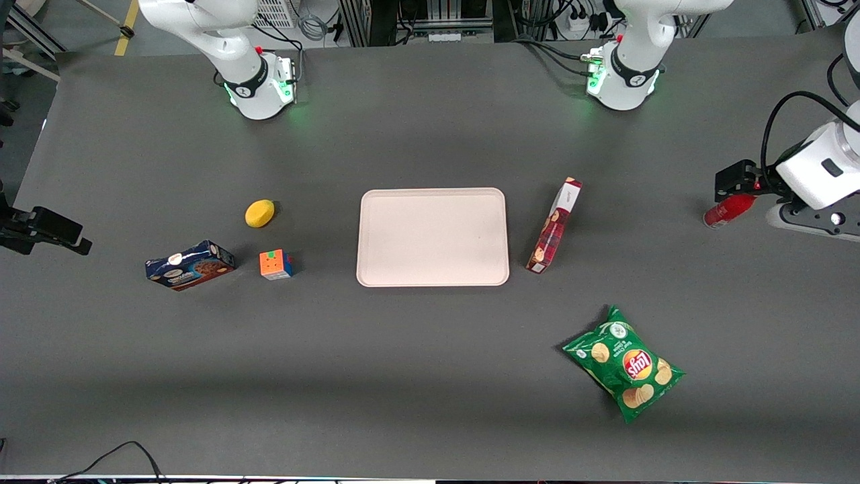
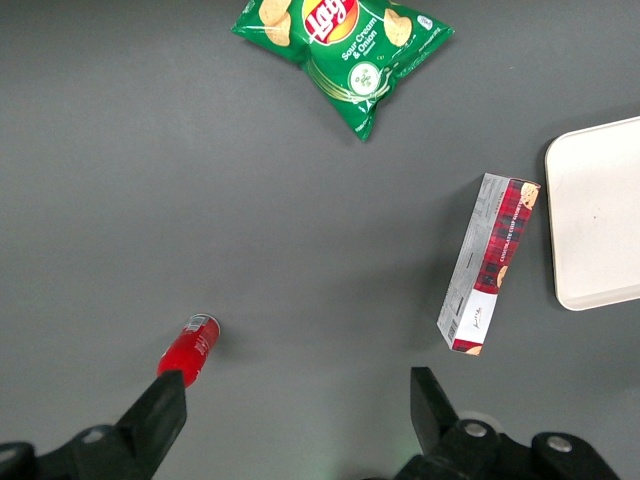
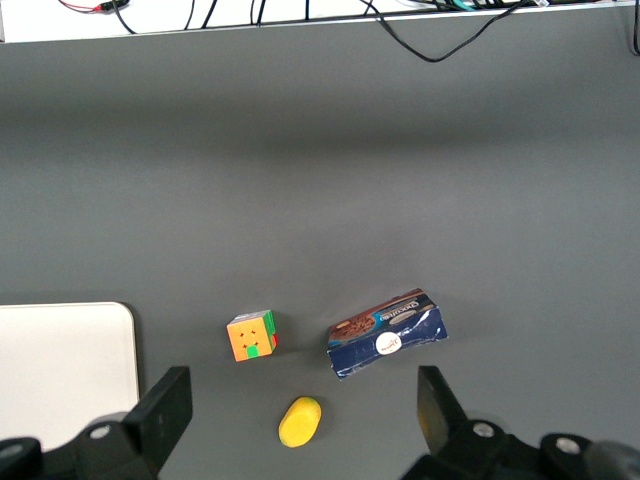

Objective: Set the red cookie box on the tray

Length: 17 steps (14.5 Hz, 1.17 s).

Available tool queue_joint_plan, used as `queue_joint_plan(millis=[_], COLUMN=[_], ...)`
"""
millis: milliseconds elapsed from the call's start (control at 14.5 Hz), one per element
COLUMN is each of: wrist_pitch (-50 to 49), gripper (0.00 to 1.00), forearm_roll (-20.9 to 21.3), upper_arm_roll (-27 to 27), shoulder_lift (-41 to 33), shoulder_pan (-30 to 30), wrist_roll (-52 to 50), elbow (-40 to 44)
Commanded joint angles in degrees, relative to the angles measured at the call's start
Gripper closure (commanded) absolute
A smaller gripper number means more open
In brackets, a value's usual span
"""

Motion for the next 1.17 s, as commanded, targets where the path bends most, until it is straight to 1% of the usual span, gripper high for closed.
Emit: queue_joint_plan(millis=[0,759,1103], wrist_pitch=[-0.93,-1.19,-3.73], gripper=[0.00,0.00,0.00], forearm_roll=[0.77,1.21,0.95], upper_arm_roll=[0.00,0.17,-0.09], shoulder_lift=[0.64,0.90,0.81], shoulder_pan=[-0.28,-0.19,-0.54], wrist_roll=[0.41,1.02,0.94], elbow=[1.54,1.63,1.11])
